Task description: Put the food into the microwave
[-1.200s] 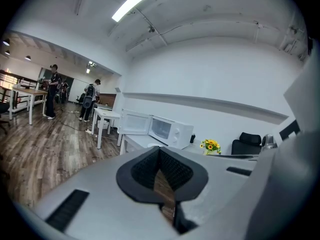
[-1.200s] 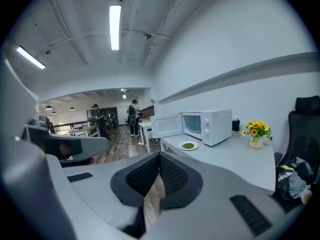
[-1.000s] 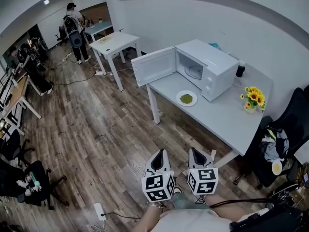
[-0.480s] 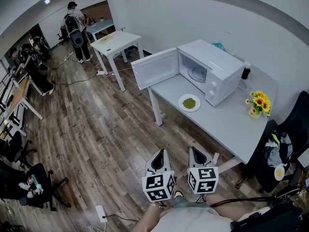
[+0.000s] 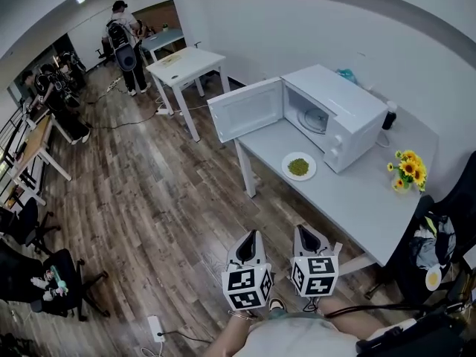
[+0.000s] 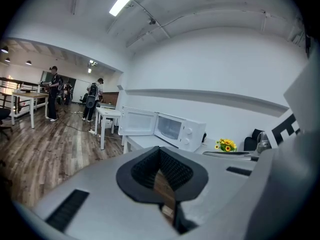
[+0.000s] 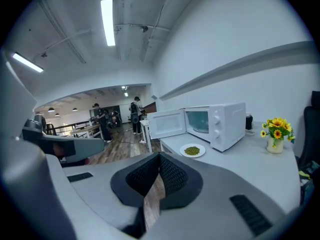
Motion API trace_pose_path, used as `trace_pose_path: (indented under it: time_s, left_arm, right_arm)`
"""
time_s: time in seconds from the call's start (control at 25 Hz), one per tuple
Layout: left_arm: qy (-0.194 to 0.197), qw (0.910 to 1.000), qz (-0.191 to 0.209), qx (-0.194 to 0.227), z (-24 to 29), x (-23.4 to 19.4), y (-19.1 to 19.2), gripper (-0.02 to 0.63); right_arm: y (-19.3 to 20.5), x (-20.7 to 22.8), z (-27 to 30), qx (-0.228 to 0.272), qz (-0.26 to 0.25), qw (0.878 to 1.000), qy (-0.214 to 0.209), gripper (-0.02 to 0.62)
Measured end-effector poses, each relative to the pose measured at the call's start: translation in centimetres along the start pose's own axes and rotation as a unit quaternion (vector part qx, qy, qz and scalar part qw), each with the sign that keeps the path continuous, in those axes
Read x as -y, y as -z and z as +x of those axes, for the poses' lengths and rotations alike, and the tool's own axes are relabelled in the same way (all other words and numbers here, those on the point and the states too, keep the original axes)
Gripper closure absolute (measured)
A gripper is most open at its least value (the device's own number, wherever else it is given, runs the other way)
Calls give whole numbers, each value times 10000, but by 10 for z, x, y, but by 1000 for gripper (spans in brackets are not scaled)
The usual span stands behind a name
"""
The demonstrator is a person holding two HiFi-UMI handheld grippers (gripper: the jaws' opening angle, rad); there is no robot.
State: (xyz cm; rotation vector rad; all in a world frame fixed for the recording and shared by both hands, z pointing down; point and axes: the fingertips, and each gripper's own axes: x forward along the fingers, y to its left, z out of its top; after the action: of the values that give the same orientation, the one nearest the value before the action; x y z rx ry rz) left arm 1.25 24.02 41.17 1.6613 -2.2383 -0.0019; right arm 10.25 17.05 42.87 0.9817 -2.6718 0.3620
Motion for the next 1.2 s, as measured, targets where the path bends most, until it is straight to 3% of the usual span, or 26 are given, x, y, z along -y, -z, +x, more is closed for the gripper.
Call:
trace_pose_path:
  time_s: [0.36, 1.2]
  left_arm:
    - [-84, 9999, 5, -114, 21, -7, 1, 606]
    - [44, 9998, 97, -169, 70, -9, -10, 606]
  right_arm:
    - [-5, 0, 26, -21, 20, 9998, -173, 580]
    - [-20, 28, 61, 16, 70, 10000, -8, 580]
